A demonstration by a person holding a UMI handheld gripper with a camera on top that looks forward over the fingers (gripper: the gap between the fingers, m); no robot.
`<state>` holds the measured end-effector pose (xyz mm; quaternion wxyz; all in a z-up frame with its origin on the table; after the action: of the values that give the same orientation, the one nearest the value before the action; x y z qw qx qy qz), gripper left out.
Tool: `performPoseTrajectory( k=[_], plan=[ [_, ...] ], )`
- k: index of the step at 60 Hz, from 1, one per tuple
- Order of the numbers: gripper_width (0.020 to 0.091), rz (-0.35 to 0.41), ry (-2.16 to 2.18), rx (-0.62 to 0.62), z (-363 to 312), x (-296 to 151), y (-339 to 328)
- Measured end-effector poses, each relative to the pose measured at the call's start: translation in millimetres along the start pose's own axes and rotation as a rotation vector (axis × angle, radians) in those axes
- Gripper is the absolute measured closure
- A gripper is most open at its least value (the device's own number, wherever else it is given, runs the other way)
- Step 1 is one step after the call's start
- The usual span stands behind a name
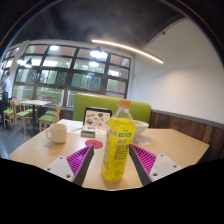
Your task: Pour water
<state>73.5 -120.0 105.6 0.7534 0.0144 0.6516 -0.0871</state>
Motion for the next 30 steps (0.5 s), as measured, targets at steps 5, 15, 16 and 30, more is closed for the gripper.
performPoseTrajectory(
  k=[5, 15, 16, 30],
  plan=[
    [0.0294, 0.029, 0.005, -0.004, 4.9, -9.8, 28.6],
    [0.0634, -0.006, 0.013, 0.007, 12.5, 3.1, 79.4],
    [0.0665, 0.011, 0.030, -0.001, 11.6, 1.1, 81.2],
    [0.0849, 0.036, 0.098, -0.036, 5.4, 4.7, 91.7]
  ],
)
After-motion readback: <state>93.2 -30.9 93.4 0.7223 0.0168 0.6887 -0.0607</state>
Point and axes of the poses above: the point between the fingertips, and its own axes, seen from behind it with the camera up: z to the right, x down, y forward, the way the camera looks, the point moved 6 cm from there along -y, backward, against the way the camera looks, and after that the axes turned 1 degree about -x, right-handed, at the moved point
